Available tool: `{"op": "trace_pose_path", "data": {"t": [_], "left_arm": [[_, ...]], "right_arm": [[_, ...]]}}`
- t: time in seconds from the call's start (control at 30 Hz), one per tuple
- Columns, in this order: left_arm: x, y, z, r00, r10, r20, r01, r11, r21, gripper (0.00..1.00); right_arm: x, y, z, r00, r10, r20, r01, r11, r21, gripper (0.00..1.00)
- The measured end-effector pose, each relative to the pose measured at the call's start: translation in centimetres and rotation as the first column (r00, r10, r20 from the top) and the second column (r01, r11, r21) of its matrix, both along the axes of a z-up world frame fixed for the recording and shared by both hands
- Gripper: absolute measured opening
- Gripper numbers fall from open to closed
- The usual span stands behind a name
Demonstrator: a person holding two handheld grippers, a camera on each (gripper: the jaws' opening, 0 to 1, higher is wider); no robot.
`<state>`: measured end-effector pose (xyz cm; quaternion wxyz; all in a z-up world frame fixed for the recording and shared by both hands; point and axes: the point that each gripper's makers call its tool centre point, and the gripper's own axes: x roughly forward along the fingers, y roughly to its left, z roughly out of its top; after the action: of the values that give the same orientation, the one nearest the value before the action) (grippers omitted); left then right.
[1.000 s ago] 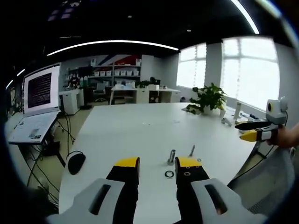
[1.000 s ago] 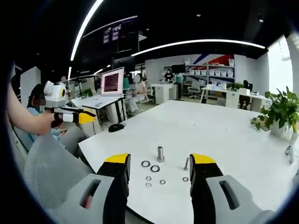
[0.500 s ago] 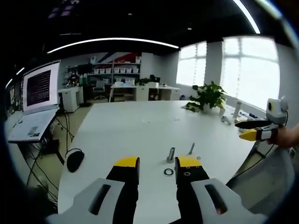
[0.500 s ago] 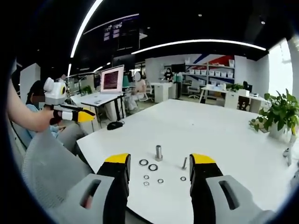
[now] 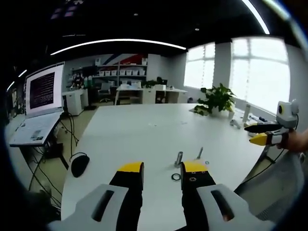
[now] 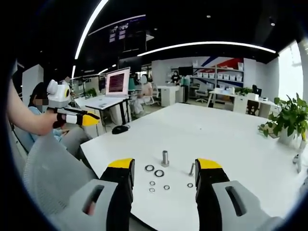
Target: Place the washer onto the threaded stud by aligning its center hole with the stud, sliding it down to the base, and recovering from edge contact or off-axis alignment until the washer reaches the visible bottom stop.
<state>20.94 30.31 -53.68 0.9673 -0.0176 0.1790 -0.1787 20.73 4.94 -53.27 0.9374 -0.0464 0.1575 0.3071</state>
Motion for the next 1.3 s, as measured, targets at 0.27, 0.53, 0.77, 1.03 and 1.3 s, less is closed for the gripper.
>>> {"op": "trace_pose_path", "data": {"t": [0.27, 0.53, 0.77, 1.03, 1.3], "left_arm": [[0.0, -0.1, -0.1, 1.000, -0.003, -0.002, 0.003, 1.000, 0.013, 0.29], [-0.1, 0.0, -0.4, 1.000, 0.000, -0.015, 0.000, 1.000, 0.019, 0.29], [-0.2, -0.2, -0.7, 0.999, -0.006, -0.032, 0.007, 1.000, 0.030, 0.29], [-0.3, -0.6, -1.1, 0.999, -0.012, -0.051, 0.014, 0.999, 0.042, 0.29], [-0.3, -0.3, -1.1, 0.999, -0.001, -0.048, 0.004, 0.998, 0.060, 0.29]], "right_arm": [[-0.2, 0.6, 0.2, 0.999, 0.025, 0.021, -0.025, 0.999, -0.025, 0.53], [-0.2, 0.5, 0.3, 0.999, 0.023, 0.023, -0.022, 1.000, -0.021, 0.53], [-0.3, 0.7, 0.1, 0.999, 0.037, 0.022, -0.036, 0.999, -0.033, 0.53], [-0.3, 0.4, 0.2, 0.999, 0.029, 0.020, -0.029, 0.999, -0.022, 0.53], [-0.6, 1.0, 0.2, 0.998, 0.059, 0.016, -0.059, 0.998, -0.014, 0.53]]}}
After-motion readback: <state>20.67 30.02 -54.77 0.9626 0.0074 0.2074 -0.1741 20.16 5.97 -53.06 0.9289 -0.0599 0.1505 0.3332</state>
